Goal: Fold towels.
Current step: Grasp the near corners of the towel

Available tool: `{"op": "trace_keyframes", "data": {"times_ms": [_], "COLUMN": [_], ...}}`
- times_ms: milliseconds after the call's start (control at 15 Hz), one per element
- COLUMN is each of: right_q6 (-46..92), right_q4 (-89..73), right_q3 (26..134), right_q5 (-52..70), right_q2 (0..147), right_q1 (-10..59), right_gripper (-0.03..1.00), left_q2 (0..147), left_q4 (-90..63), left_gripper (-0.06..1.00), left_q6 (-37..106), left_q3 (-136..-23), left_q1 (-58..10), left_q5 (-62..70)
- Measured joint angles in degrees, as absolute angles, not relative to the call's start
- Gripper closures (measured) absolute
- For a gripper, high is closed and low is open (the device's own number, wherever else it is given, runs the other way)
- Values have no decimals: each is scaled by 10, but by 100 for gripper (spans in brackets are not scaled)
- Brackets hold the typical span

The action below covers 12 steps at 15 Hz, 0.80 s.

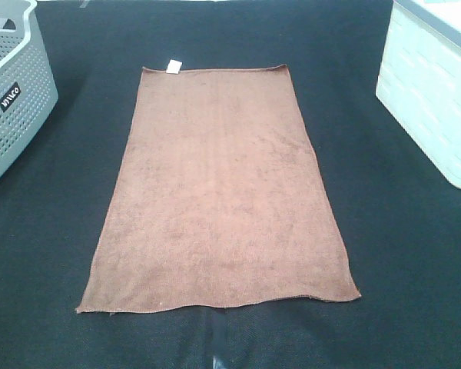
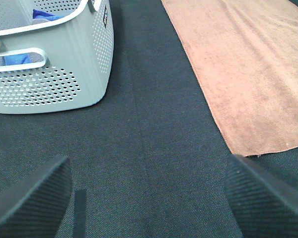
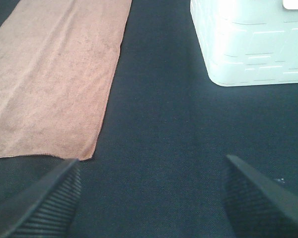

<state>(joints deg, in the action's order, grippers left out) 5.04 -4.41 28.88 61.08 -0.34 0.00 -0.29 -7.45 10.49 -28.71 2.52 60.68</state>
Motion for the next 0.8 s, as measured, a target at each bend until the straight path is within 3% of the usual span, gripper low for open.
{"op": "trace_keyframes", "data": {"times_ms": [800], "right_q6": [50], "right_q4": [-44], "right_q3": [289], "right_q5": [611], "right_q2": [-3], "right_q1": [0], "right_gripper": [23], "left_q2": [-3], "left_q4": [-74], "left_gripper": [14], "left_q6": [105], "left_q3": [-287], "left_q1": [25], "left_q5": [607]}}
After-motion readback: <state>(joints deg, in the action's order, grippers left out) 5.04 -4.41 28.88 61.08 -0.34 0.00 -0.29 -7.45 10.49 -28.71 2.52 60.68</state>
